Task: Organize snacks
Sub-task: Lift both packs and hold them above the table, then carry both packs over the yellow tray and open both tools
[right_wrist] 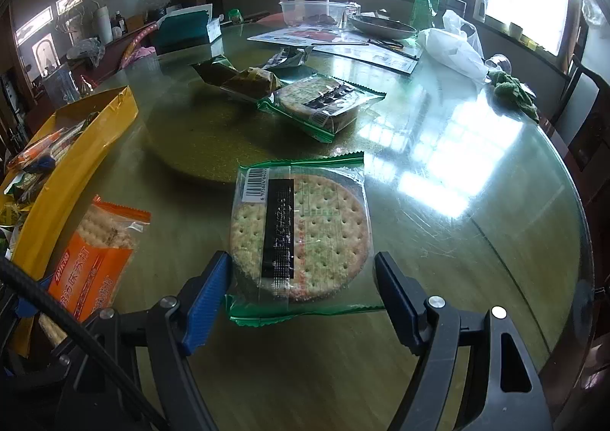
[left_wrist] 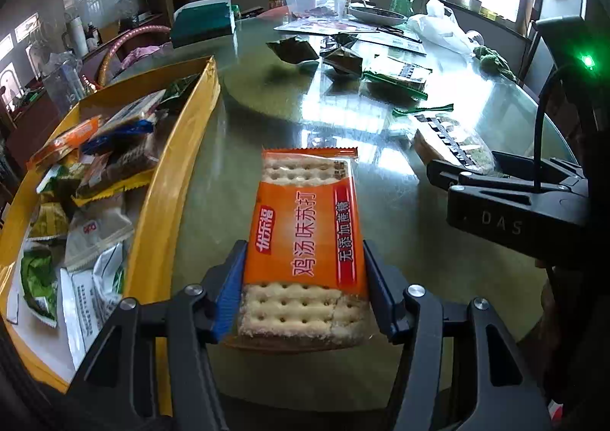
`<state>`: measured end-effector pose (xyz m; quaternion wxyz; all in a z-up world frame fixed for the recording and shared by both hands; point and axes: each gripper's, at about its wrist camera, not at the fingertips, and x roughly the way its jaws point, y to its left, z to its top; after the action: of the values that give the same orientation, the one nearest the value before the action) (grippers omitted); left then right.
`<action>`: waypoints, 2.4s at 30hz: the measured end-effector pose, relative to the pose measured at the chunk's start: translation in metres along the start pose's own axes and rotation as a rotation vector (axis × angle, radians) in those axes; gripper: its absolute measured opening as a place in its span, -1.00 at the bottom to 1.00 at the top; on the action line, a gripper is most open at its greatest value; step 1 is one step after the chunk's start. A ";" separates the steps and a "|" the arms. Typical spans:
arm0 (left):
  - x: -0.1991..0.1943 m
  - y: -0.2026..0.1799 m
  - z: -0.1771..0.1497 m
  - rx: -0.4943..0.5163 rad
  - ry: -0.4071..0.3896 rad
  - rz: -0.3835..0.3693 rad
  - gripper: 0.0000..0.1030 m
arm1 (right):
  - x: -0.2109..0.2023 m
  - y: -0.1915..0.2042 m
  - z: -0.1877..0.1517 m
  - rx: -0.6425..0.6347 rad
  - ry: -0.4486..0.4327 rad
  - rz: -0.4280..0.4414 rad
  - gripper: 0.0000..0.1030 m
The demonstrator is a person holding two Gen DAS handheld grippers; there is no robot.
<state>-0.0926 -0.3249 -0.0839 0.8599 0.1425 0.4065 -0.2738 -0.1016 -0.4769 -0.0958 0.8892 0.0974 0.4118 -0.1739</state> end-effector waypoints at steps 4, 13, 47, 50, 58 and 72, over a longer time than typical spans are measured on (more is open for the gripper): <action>0.002 0.001 0.002 0.010 -0.005 -0.017 0.14 | 0.000 -0.001 0.000 0.001 0.000 -0.001 0.48; 0.001 -0.001 0.002 0.041 -0.006 -0.029 0.14 | 0.001 0.004 0.001 0.019 0.000 -0.020 0.47; -0.039 0.011 -0.003 -0.090 -0.054 -0.036 0.13 | -0.017 0.004 -0.003 0.075 -0.034 0.236 0.41; -0.055 0.026 0.005 -0.141 -0.079 -0.083 0.13 | -0.026 0.019 0.003 0.054 -0.059 0.248 0.40; -0.106 0.079 0.022 -0.248 -0.209 -0.076 0.13 | -0.055 0.060 0.021 0.010 -0.126 0.385 -0.32; -0.088 0.152 0.020 -0.373 -0.192 -0.014 0.13 | -0.015 0.075 0.026 -0.052 -0.012 0.301 0.79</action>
<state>-0.0368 -0.1801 0.0001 0.9042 -0.0487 0.3675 -0.2121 -0.0637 -0.4127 -0.0653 0.9099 0.1341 0.3916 -0.0285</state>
